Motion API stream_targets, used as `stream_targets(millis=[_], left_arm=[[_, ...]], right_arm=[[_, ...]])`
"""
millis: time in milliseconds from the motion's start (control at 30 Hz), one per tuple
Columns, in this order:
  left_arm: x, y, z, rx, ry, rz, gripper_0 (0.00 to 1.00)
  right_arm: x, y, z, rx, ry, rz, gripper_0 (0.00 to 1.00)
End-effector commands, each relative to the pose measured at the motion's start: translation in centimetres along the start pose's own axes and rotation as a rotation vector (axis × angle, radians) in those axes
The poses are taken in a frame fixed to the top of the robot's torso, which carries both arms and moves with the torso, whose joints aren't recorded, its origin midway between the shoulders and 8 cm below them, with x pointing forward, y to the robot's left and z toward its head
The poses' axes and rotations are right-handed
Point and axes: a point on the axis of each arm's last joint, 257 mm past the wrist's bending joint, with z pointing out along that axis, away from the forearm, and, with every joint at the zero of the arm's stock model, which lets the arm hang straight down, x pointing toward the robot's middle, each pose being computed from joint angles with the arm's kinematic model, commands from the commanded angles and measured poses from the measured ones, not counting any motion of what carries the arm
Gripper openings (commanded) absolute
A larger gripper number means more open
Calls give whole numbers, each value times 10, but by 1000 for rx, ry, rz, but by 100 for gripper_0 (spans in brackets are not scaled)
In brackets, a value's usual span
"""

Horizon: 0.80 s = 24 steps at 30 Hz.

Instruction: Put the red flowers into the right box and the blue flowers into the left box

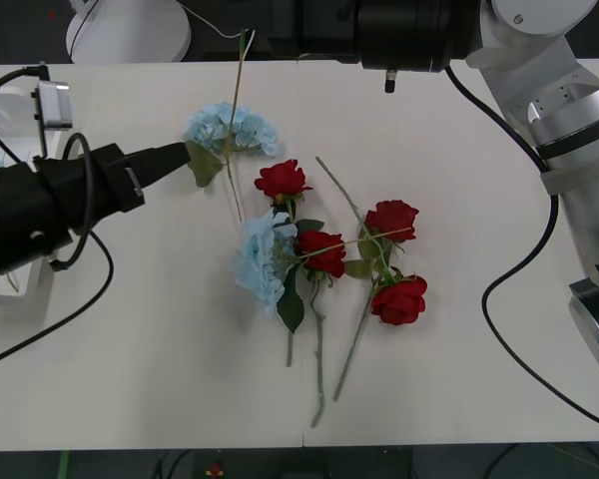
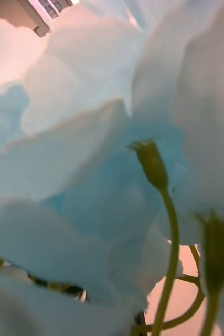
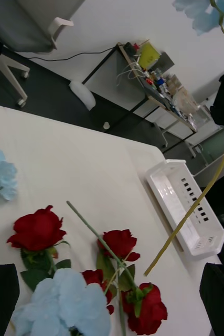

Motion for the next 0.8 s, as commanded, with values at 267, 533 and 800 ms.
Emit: stream_targets(millis=[267, 533, 800], left_arm=[[10, -71, 52, 115, -95, 300, 100], [6, -73, 77, 82, -99, 313, 61], [3, -69, 85, 47, -87, 248, 0]], right_arm=[[-2, 43, 26, -91, 26, -65, 0], [0, 45, 27, -96, 32, -65, 0], [1, 45, 27, -98, 33, -65, 0]])
